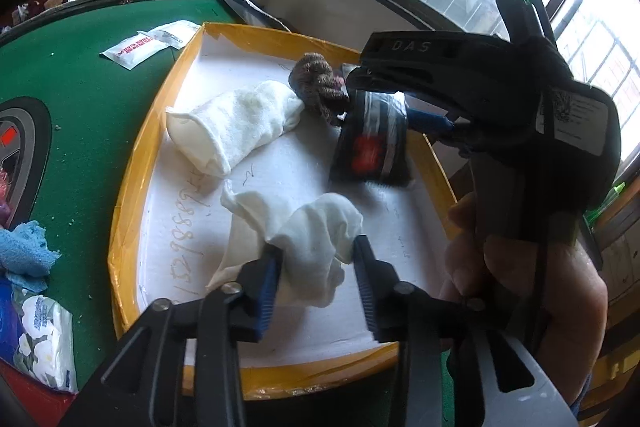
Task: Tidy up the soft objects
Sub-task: 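Open both grippers to drop the cloth and packet into the box, then return to the pile and grasp the white tissue pack with the left gripper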
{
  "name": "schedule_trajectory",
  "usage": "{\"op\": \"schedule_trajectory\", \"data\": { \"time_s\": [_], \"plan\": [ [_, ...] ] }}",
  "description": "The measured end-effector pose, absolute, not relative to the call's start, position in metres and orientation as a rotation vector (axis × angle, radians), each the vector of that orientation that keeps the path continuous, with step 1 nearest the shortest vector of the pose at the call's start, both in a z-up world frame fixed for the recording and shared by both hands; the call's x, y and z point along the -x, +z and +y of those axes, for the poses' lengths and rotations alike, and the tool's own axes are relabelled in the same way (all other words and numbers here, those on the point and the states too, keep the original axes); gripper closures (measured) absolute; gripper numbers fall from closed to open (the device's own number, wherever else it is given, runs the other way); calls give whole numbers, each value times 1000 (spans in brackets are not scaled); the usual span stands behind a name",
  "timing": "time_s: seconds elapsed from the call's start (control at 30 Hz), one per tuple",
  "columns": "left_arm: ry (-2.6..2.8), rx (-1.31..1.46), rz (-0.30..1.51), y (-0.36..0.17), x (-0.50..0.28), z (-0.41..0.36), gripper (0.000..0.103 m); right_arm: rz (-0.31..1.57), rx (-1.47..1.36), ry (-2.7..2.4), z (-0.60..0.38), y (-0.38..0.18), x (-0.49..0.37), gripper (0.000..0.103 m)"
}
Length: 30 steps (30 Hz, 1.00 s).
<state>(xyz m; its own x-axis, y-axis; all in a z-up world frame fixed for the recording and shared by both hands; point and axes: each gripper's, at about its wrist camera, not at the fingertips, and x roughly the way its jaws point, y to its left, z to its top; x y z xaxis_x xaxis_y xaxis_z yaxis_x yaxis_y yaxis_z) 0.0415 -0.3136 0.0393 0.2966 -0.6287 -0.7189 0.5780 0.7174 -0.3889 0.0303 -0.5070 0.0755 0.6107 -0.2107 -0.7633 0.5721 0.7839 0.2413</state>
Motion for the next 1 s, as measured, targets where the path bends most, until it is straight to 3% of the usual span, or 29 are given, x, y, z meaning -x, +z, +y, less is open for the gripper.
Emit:
{"op": "schedule_trajectory", "data": {
  "time_s": [0.47, 0.9, 0.93, 1.0],
  "plan": [
    [-826, 114, 877, 77, -28, -285, 61, 601, -510, -377, -489, 110, -12, 38],
    [-605, 249, 871, 92, -28, -155, 61, 591, -394, -225, -435, 113, -22, 38],
    [-564, 266, 867, 92, -29, -137, 60, 593, -387, -223, -432, 113, -22, 38],
    [-450, 314, 872, 92, -31, -99, 49, 601, -383, -209, -428, 110, -24, 38]
  ]
}}
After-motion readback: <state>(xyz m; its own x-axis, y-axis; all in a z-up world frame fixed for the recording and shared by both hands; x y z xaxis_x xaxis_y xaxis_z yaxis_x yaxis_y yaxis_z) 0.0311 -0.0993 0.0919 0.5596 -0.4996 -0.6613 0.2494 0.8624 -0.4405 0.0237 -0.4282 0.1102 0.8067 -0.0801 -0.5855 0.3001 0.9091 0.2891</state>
